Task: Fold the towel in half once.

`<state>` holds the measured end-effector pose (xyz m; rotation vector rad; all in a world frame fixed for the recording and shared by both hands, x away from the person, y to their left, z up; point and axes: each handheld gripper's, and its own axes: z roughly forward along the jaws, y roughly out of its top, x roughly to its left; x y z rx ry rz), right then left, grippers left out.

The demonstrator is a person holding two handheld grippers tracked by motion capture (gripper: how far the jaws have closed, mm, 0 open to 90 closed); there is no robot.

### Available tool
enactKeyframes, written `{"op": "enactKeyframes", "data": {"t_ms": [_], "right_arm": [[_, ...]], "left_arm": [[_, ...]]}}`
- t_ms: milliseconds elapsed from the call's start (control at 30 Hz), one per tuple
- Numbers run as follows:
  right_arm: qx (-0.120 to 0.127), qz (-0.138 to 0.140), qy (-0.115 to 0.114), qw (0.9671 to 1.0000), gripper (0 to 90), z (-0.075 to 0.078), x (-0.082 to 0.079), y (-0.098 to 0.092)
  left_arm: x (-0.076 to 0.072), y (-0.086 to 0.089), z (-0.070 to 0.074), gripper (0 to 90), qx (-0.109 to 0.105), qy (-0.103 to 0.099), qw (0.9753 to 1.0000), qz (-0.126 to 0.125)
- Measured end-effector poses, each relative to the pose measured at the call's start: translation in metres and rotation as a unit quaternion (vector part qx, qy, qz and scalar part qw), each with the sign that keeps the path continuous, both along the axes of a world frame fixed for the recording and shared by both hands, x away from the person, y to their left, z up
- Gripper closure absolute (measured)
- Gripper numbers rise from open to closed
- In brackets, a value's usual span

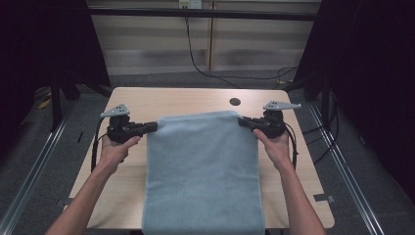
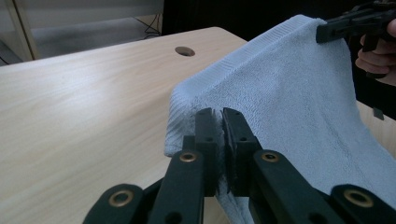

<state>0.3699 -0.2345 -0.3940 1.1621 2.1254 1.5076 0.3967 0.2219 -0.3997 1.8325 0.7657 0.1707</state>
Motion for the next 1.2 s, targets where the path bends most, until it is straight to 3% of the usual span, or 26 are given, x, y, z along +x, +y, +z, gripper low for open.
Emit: {"op": "enactKeyframes", "data": {"t_ms": [33,67,133,233,300,367,433,467,500,533,600,667,733,767,800,867,900,933,967,1033,1067,1133,1167,1200], "right_arm": [[0.003,-0.002,0.0,1.0,85.2,0.003,0.002,0.0],[0.005,-0.002,-0.006,1.0,85.2,0.007,0.004,0.001],[0.004,-0.004,-0.015,0.9999,85.2,0.015,0.007,0.002],[0.008,-0.01,-0.023,0.9997,85.3,0.024,0.01,0.002],[0.008,-0.02,-0.029,0.9994,85.3,0.034,0.015,-0.001],[0.016,-0.031,-0.047,0.9983,85.4,0.053,0.018,-0.007],[0.029,-0.03,-0.055,0.9976,85.4,0.058,0.016,-0.008],[0.033,-0.024,-0.063,0.9972,85.4,0.059,0.009,-0.009],[0.025,-0.018,-0.06,0.9978,85.5,0.056,0.003,-0.008],[0.011,-0.014,-0.052,0.9985,85.5,0.053,-0.003,-0.007],[0.004,-0.011,-0.044,0.999,85.5,0.048,-0.01,-0.006],[0.005,0.012,-0.03,0.9995,85.6,0.032,-0.035,-0.007],[0.002,0.017,-0.024,0.9996,85.6,0.027,-0.042,-0.007],[-0.011,0.028,-0.016,0.9994,85.5,0.017,-0.058,-0.006],[-0.011,0.028,-0.016,0.9994,85.5,0.017,-0.058,-0.006],[-0.036,0.051,-0.007,0.998,85.5,0.005,-0.082,-0.002],[-0.046,0.055,-0.001,0.9974,85.5,0.001,-0.09,-0.001],[-0.051,0.06,0.003,0.9969,85.6,-0.003,-0.098,-0.001],[-0.052,0.066,0.007,0.9965,85.6,-0.007,-0.105,0.0],[-0.056,0.07,0.013,0.9959,85.5,-0.011,-0.112,0.0],[-0.069,0.074,0.023,0.9947,85.5,-0.019,-0.125,0.001],[-0.074,0.078,0.029,0.9938,85.5,-0.024,-0.13,0.002],[-0.085,0.079,0.033,0.9927,85.5,-0.032,-0.143,0.001],[-0.079,0.08,0.038,0.9929,85.5,-0.037,-0.149,0.0]], "left_arm": [[0.0,0.0,0.0,85.7,0.0,0.0,1.0,0.0],[0.004,-0.006,0.01,85.6,0.01,-0.005,0.9999,0.0],[0.006,-0.009,0.02,85.6,0.0,-0.014,0.9999,-0.004],[0.011,-0.012,0.03,85.6,0.005,-0.025,0.9997,0.001],[0.016,-0.012,0.042,85.7,0.004,-0.033,0.9994,0.011],[0.017,-0.008,0.058,85.9,-0.01,-0.044,0.9989,0.011],[0.014,-0.007,0.06,85.9,-0.011,-0.047,0.9988,0.006],[0.005,-0.005,0.058,85.9,-0.009,-0.05,0.9987,-0.003],[0.005,-0.005,0.058,85.8,-0.009,-0.05,0.9987,-0.003],[-0.006,-0.003,0.051,85.9,-0.008,-0.05,0.9986,-0.017],[-0.011,-0.002,0.045,85.8,-0.007,-0.046,0.9986,-0.025],[-0.023,0.002,0.03,85.9,0.02,-0.029,0.9988,-0.033],[-0.027,0.005,0.025,85.9,0.018,-0.023,0.9989,-0.037],[-0.033,0.007,0.021,85.8,0.012,-0.019,0.9988,-0.043],[-0.039,0.009,0.018,85.8,0.007,-0.014,0.9988,-0.046],[-0.053,0.01,0.009,85.8,0.003,-0.006,0.9983,-0.059],[-0.066,0.011,-0.002,85.8,-0.009,0.009,0.9976,-0.068],[-0.066,0.011,-0.002,85.8,-0.009,0.009,0.9976,-0.068],[-0.08,0.01,-0.012,85.8,0.002,0.011,0.9974,-0.071],[-0.086,0.011,-0.017,85.8,-0.005,0.019,0.997,-0.075],[-0.098,0.011,-0.025,85.8,-0.009,0.024,0.9965,-0.08],[-0.105,0.012,-0.029,85.8,-0.002,0.025,0.9964,-0.08],[-0.111,0.012,-0.033,85.8,-0.002,0.029,0.9962,-0.083],[-0.124,0.014,-0.042,85.6,0.008,0.044,0.9953,-0.086]]}}
